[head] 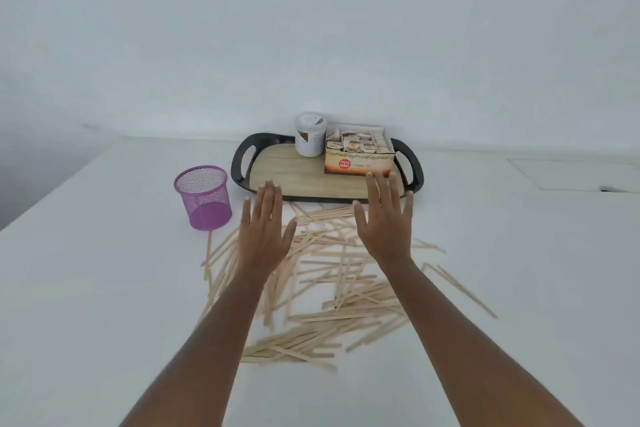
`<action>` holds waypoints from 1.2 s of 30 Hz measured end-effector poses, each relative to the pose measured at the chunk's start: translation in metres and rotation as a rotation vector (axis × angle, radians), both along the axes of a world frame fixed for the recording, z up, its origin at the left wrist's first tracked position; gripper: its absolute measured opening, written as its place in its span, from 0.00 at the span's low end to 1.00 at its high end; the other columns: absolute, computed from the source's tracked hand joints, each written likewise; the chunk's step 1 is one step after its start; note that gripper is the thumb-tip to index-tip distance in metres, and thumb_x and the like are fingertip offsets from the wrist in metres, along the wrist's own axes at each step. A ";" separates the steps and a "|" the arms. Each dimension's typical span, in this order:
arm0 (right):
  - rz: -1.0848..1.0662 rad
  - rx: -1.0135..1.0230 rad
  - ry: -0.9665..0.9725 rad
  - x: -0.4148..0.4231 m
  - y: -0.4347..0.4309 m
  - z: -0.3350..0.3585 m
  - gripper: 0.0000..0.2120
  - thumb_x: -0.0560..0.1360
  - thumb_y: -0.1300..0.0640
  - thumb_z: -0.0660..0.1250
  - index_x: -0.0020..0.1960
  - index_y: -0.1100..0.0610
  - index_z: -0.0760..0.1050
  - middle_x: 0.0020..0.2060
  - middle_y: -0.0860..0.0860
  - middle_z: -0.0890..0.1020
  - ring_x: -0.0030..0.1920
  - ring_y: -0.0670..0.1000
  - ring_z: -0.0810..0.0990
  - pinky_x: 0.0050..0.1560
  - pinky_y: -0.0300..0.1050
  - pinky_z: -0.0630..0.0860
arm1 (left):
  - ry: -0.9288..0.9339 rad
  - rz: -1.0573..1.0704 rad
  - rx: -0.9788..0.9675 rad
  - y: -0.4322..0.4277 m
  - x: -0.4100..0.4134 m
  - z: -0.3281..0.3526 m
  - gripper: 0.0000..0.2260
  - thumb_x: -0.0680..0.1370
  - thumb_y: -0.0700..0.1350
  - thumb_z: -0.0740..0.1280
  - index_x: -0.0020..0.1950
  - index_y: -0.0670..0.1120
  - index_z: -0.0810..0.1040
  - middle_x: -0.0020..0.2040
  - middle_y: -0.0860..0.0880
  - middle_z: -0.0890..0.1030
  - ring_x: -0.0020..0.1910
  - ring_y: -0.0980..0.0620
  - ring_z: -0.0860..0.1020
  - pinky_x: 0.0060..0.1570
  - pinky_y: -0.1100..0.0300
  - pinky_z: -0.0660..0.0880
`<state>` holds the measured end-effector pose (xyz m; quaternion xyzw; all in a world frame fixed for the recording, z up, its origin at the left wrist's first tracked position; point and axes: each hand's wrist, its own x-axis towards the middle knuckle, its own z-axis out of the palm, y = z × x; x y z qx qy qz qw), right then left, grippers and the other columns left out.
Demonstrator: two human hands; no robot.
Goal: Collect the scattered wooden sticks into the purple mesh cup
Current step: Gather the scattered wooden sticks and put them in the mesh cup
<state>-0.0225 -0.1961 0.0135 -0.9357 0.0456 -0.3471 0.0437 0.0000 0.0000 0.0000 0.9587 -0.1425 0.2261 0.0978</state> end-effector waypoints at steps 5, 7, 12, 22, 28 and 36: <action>0.006 0.059 0.145 -0.016 0.001 -0.033 0.22 0.74 0.54 0.66 0.65 0.61 0.70 0.62 0.60 0.77 0.66 0.61 0.72 0.60 0.67 0.70 | 0.188 -0.008 0.005 -0.003 -0.006 -0.037 0.27 0.81 0.52 0.53 0.74 0.38 0.53 0.76 0.39 0.55 0.76 0.42 0.54 0.75 0.46 0.50; 0.029 0.137 0.283 -0.019 -0.002 -0.042 0.21 0.77 0.52 0.61 0.68 0.60 0.67 0.66 0.59 0.73 0.70 0.59 0.66 0.66 0.65 0.65 | 0.267 0.018 0.071 -0.002 -0.006 -0.048 0.27 0.81 0.53 0.50 0.75 0.41 0.49 0.77 0.42 0.51 0.77 0.45 0.49 0.75 0.48 0.47; 0.037 0.173 0.522 -0.026 -0.009 -0.061 0.22 0.80 0.47 0.51 0.70 0.54 0.62 0.72 0.55 0.65 0.74 0.54 0.57 0.70 0.60 0.57 | 0.410 0.032 0.090 -0.002 -0.009 -0.054 0.25 0.81 0.53 0.49 0.75 0.42 0.51 0.77 0.42 0.53 0.77 0.45 0.49 0.75 0.47 0.49; 0.044 0.246 0.550 -0.027 -0.008 -0.067 0.22 0.79 0.47 0.51 0.71 0.52 0.61 0.73 0.53 0.63 0.75 0.54 0.55 0.73 0.59 0.52 | 0.440 0.055 0.037 -0.001 -0.011 -0.056 0.25 0.82 0.53 0.48 0.76 0.45 0.48 0.78 0.45 0.51 0.77 0.48 0.50 0.75 0.50 0.47; 0.061 0.250 0.536 -0.027 -0.010 -0.072 0.22 0.79 0.47 0.52 0.71 0.52 0.61 0.73 0.53 0.63 0.75 0.54 0.55 0.73 0.59 0.51 | 0.413 0.064 -0.005 -0.002 -0.012 -0.059 0.25 0.81 0.54 0.48 0.76 0.46 0.50 0.78 0.46 0.53 0.77 0.49 0.51 0.75 0.51 0.47; 0.053 0.260 0.557 -0.027 -0.009 -0.070 0.22 0.79 0.47 0.52 0.71 0.51 0.61 0.73 0.52 0.62 0.75 0.52 0.54 0.74 0.57 0.51 | 0.399 0.056 0.013 0.000 -0.012 -0.057 0.25 0.81 0.55 0.47 0.76 0.46 0.49 0.78 0.46 0.53 0.77 0.49 0.50 0.75 0.51 0.47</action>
